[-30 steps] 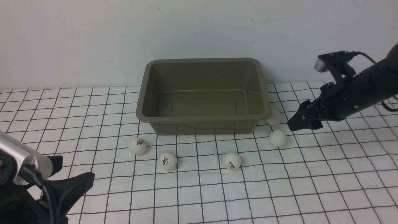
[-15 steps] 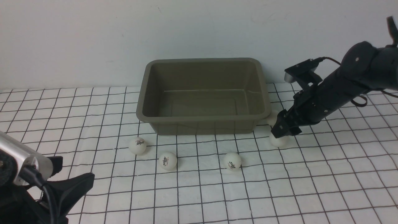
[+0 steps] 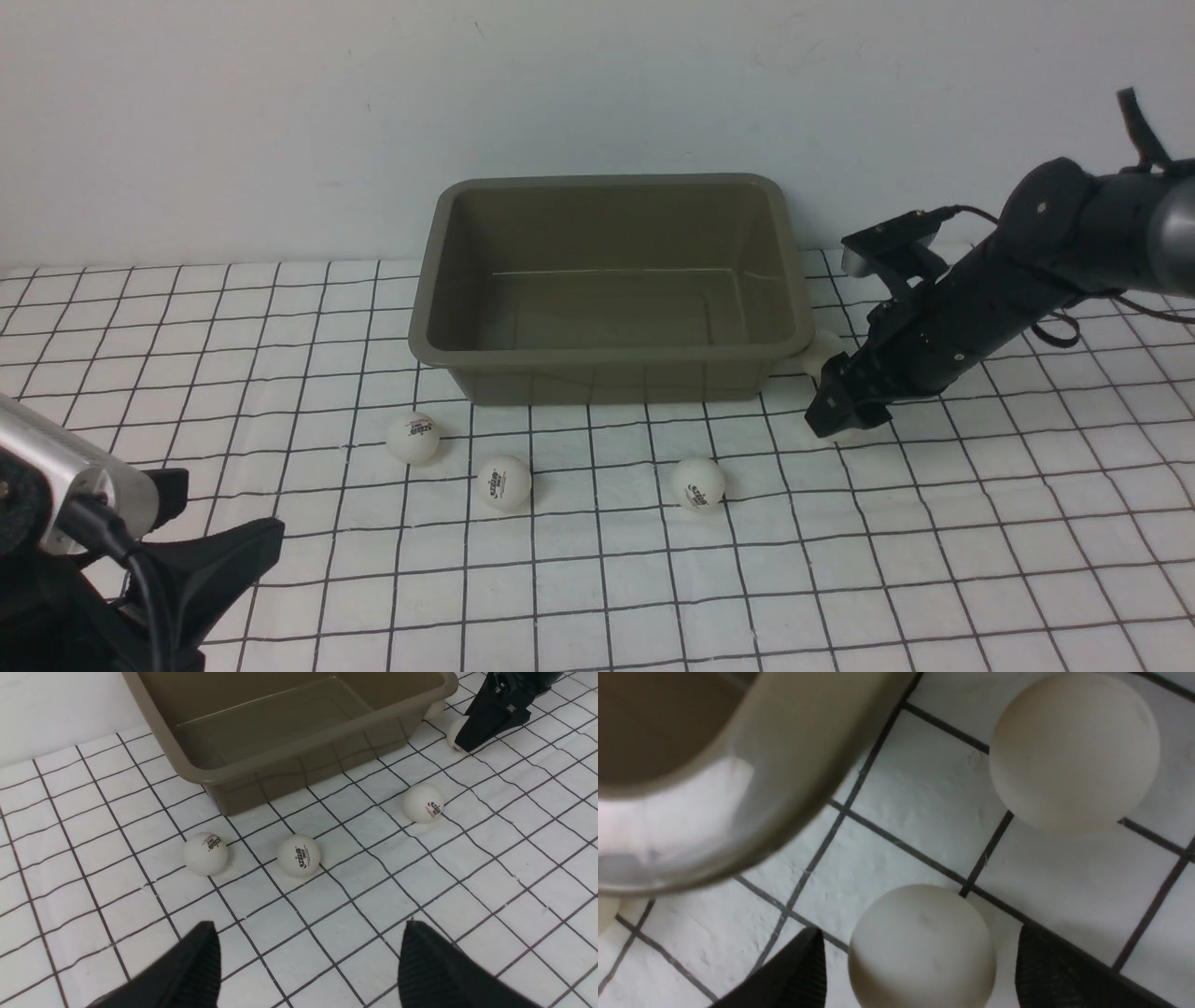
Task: Put the table tennis balls into the box on the white checkered tablecloth.
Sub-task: 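Reach for and grasp a ping pong ball on the table, then release the ping pong ball into the bin and lift the gripper away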
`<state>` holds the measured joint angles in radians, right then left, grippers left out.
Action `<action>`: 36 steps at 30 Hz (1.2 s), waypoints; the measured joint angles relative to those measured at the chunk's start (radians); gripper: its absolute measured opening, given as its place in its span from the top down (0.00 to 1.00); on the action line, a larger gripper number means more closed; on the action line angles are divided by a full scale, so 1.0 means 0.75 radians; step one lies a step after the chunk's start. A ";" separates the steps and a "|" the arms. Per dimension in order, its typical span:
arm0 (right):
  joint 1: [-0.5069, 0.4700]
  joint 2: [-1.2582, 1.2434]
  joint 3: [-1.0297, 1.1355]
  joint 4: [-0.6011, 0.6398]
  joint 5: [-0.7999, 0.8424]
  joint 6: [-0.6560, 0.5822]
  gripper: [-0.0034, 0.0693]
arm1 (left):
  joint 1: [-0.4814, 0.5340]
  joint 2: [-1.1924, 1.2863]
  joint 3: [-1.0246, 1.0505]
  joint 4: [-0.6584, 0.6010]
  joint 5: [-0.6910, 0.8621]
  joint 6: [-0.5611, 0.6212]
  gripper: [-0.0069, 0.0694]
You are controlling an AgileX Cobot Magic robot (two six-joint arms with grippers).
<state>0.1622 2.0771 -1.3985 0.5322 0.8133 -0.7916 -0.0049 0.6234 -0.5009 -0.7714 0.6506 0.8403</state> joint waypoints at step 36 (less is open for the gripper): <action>0.019 -0.056 -0.460 0.145 0.283 0.066 0.46 | -0.001 0.001 0.000 0.002 0.000 0.000 0.31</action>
<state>0.1766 2.0354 -1.7437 0.6412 1.0255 -0.7421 -0.0059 0.6242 -0.5009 -0.7703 0.6506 0.8403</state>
